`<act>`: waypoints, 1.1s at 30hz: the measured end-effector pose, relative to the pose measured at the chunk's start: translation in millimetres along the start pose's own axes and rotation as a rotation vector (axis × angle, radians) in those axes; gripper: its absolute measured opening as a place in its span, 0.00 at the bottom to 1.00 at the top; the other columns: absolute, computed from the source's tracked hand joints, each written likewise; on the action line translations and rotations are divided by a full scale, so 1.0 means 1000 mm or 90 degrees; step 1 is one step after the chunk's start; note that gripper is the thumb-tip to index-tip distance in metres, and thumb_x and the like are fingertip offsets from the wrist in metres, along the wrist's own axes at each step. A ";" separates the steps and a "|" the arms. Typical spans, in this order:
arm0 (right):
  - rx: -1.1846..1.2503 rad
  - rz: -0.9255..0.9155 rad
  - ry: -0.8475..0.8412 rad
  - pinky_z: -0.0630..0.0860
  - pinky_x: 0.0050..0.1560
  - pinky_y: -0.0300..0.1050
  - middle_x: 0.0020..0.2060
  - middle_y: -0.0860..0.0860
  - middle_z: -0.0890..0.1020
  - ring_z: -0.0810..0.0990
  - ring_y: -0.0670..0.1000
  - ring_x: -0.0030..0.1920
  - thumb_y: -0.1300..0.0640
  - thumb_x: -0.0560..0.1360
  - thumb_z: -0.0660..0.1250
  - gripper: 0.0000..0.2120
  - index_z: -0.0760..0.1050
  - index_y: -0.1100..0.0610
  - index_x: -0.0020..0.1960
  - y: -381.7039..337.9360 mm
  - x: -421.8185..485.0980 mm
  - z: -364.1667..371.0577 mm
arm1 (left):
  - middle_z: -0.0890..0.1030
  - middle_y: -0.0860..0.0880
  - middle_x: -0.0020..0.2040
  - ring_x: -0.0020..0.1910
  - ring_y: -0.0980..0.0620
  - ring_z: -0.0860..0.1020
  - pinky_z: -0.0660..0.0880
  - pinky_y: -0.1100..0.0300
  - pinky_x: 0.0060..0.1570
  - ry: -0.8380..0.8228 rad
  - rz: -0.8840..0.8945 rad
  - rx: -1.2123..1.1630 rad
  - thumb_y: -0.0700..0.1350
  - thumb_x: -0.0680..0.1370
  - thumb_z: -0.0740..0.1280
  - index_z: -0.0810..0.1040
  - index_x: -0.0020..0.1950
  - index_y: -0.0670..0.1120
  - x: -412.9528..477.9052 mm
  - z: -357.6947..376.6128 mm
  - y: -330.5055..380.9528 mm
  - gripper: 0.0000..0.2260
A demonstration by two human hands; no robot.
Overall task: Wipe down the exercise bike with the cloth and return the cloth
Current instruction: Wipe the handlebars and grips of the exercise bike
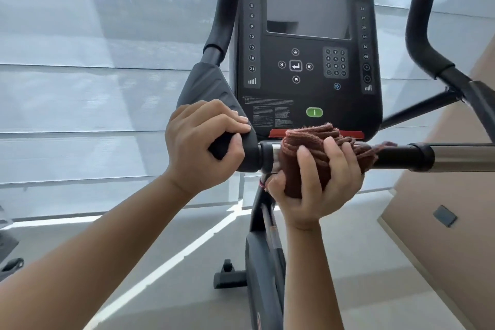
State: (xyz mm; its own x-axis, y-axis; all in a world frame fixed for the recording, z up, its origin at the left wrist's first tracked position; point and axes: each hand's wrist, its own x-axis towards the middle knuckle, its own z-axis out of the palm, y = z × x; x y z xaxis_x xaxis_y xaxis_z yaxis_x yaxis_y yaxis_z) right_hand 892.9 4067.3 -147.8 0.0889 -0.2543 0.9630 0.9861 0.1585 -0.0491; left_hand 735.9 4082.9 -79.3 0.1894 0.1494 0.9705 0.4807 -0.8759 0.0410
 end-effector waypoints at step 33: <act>-0.015 -0.020 -0.460 0.76 0.42 0.52 0.41 0.55 0.82 0.79 0.58 0.41 0.55 0.69 0.61 0.14 0.81 0.58 0.49 0.111 0.095 -0.060 | 0.80 0.46 0.43 0.42 0.47 0.76 0.71 0.53 0.42 -0.186 -0.115 0.109 0.48 0.72 0.63 0.81 0.42 0.43 0.008 0.044 0.090 0.11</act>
State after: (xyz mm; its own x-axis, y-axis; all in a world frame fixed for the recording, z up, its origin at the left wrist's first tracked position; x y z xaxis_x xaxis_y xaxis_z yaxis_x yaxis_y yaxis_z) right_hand 1018.8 4003.1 -78.0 -0.0461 0.4375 0.8980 0.9901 0.1395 -0.0171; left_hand 817.9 4025.4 -78.1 0.3129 0.4401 0.8417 0.6604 -0.7377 0.1402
